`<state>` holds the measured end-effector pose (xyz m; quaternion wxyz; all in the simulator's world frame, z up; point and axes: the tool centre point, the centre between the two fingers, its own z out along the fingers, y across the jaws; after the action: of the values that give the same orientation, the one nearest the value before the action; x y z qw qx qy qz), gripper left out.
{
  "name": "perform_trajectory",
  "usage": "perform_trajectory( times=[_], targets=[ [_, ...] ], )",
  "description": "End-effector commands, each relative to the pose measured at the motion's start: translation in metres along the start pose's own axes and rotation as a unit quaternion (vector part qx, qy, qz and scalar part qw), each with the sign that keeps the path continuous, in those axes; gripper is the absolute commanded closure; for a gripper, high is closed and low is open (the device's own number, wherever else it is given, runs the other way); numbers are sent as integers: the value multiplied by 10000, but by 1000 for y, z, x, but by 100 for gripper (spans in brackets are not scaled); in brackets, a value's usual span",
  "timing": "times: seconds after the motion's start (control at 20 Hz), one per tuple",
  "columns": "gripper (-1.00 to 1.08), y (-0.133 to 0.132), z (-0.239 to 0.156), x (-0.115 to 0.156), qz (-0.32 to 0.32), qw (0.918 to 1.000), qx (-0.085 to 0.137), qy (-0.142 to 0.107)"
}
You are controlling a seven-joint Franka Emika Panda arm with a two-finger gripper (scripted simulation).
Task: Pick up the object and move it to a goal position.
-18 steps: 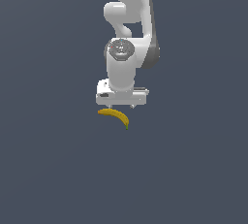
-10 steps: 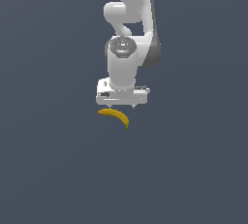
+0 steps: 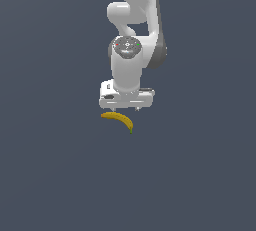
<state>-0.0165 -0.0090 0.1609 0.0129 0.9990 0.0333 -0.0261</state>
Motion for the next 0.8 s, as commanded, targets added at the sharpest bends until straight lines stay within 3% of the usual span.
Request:
perform_trajectory(
  times=[0.0,0.45,0.75],
  targets=[
    [-92,1,2,-1,-90,10000,-2,3],
    [-92,8,17,-4,-768,9970,-10,32],
    [-92,15,33,-9,-1486,9889,-15,66]
  ],
)
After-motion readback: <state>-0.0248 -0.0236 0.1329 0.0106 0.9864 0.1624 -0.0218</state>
